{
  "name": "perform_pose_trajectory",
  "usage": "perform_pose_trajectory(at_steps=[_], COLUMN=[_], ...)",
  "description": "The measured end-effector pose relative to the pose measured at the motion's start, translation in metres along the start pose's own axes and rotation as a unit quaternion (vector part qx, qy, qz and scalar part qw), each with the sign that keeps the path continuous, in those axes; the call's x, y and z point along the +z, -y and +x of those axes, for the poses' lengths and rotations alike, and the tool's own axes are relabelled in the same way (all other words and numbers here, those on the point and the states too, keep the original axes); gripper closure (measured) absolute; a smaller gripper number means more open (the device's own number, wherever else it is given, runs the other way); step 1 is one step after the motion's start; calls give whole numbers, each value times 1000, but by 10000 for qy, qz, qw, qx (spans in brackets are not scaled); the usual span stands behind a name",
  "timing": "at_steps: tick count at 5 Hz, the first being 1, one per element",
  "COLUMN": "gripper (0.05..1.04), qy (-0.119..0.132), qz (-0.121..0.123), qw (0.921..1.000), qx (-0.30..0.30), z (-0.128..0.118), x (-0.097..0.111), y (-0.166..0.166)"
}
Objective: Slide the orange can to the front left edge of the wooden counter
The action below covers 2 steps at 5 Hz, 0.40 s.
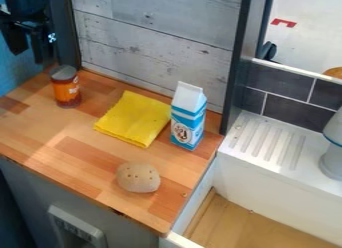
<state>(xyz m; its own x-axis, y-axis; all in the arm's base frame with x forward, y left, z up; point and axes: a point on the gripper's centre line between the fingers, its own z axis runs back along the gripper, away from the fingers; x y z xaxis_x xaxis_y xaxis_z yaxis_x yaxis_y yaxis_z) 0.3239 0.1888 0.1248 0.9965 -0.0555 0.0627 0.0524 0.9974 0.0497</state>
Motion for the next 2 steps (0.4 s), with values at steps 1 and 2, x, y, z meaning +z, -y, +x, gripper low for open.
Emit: perform_pose_trajectory(at_steps=[1,2], gripper=[83,83], qy=[-185,271], qz=[-166,-485], qw=[9997,9982], qx=[-20,-243], z=[-2,30], x=[-17,-29], y=[3,1])
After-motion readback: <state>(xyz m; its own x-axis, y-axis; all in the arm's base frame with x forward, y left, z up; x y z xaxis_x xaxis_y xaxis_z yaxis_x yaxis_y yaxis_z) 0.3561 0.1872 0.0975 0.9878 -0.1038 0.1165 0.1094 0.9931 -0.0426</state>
